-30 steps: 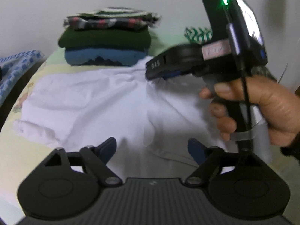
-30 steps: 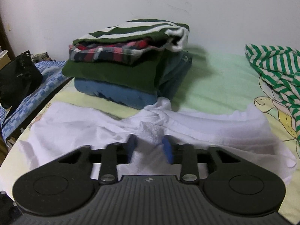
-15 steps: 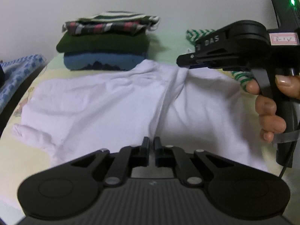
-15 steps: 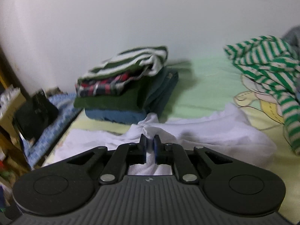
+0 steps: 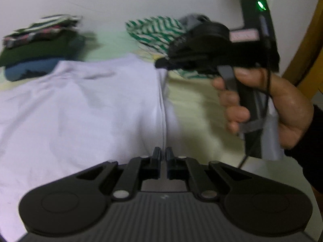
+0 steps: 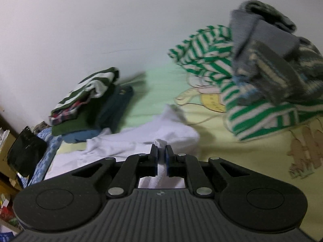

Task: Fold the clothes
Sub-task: 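Fold the grasped shirt side over the body with the right tool and open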

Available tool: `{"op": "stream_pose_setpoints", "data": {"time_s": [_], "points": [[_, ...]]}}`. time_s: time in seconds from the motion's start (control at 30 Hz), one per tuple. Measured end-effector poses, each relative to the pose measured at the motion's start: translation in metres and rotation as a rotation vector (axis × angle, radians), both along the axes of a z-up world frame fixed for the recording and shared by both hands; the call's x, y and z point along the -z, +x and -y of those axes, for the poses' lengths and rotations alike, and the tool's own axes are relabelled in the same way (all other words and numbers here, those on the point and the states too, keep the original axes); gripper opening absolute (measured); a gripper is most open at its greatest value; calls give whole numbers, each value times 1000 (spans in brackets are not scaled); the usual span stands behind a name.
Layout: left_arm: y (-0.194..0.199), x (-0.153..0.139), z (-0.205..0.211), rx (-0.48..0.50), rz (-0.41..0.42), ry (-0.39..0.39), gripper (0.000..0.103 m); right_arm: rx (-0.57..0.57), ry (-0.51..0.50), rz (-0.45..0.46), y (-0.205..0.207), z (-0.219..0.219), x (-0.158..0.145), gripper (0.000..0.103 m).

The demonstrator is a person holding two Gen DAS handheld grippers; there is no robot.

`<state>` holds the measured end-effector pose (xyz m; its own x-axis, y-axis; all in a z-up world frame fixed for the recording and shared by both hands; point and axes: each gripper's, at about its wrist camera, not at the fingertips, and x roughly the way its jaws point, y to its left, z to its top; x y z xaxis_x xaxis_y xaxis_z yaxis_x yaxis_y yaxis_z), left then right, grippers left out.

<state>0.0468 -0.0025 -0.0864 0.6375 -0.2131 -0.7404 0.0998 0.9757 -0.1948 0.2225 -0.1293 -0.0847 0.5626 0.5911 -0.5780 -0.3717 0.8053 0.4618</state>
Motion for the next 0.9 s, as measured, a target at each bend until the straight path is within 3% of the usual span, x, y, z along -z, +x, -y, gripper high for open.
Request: {"op": "stream_pose_setpoints", "data": {"time_s": [0.2, 0.3, 0.43, 0.57, 0.7, 0.83, 0.9], "points": [[-4, 15, 14, 38, -40, 33, 6, 41, -84, 31, -3, 8, 6, 25], [-13, 12, 7, 32, -42, 22, 19, 84, -56, 116, -18, 18, -8, 29], [-24, 15, 1, -1, -57, 21, 20, -49, 6, 156, -34, 12, -17, 29], [-32, 12, 0, -29, -47, 41, 25, -149, -61, 98, -24, -21, -1, 28], [-40, 10, -2, -56, -36, 61, 27, -138, -67, 96, -10, -39, 4, 37], [-45, 9, -6, -93, -31, 78, 43, -125, -113, 100, -6, -54, 11, 39], [-41, 12, -14, -130, -50, 69, 43, -119, -136, 102, -4, -62, 14, 39]]}}
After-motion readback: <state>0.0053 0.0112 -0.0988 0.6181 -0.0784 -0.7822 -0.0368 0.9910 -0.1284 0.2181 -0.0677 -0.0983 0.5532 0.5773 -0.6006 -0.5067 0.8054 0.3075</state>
